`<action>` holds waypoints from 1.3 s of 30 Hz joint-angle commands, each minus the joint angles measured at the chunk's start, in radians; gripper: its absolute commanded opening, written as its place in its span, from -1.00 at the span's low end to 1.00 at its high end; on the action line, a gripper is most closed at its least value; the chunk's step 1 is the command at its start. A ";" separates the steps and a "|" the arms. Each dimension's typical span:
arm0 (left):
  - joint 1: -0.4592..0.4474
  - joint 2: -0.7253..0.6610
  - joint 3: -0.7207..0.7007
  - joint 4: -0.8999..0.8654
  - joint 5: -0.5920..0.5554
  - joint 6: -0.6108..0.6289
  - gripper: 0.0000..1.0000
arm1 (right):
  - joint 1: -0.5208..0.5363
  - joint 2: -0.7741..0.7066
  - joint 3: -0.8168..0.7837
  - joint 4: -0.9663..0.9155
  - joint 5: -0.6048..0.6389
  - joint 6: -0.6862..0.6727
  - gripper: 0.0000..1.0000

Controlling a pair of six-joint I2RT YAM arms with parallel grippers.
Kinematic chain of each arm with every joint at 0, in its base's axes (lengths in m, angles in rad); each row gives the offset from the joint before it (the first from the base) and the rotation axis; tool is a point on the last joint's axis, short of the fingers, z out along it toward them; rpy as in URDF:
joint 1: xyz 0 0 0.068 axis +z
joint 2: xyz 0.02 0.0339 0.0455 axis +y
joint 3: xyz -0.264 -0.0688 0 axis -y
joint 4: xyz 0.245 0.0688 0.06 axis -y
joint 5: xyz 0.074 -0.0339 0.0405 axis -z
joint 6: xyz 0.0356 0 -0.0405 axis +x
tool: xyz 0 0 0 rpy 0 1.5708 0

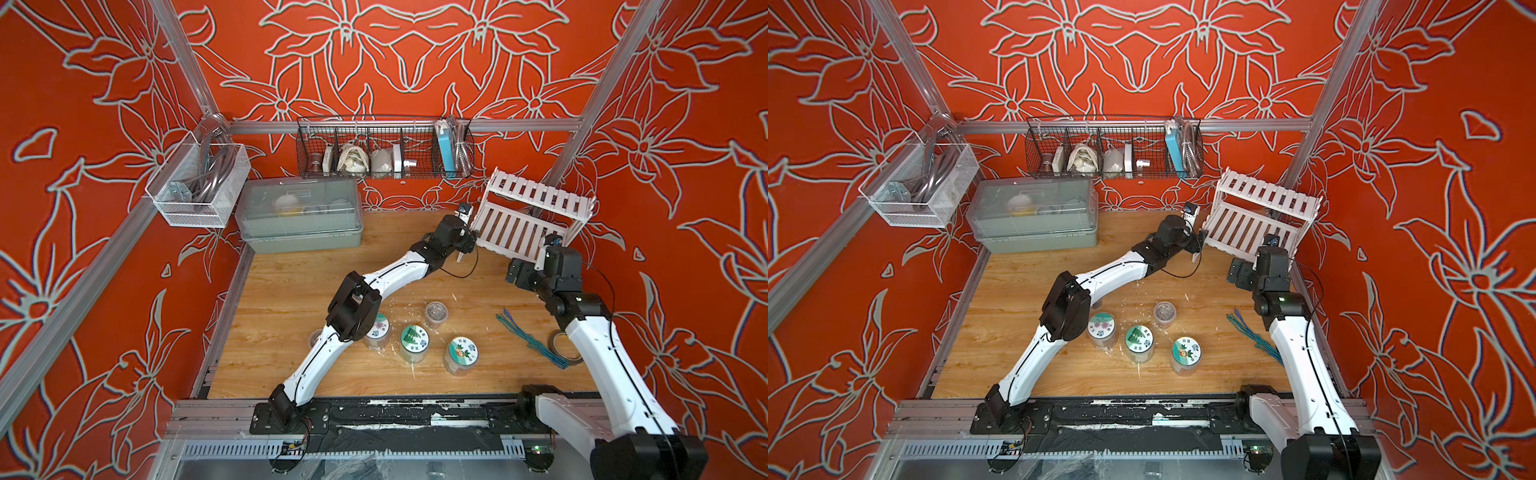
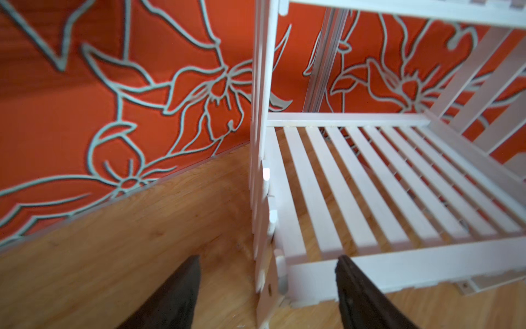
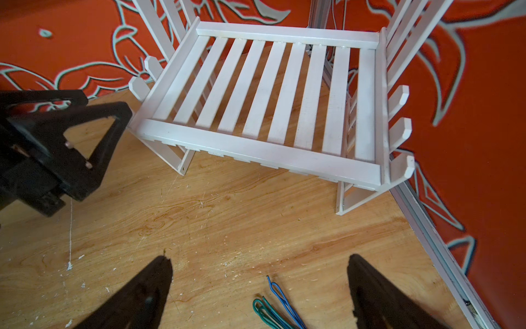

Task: Place the seed container on the shelf
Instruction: Move the shelf to the center of the board.

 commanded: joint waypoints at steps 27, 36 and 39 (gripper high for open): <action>-0.036 0.035 0.014 0.043 -0.034 0.104 -0.92 | -0.009 -0.012 -0.024 0.017 -0.009 -0.006 0.98; -0.083 -0.076 -0.145 0.086 -0.165 0.109 -0.95 | -0.010 -0.035 -0.026 0.002 -0.007 -0.009 0.98; -0.104 -0.134 -0.246 0.123 -0.251 0.089 -0.95 | -0.009 -0.041 -0.026 -0.007 -0.010 -0.005 0.98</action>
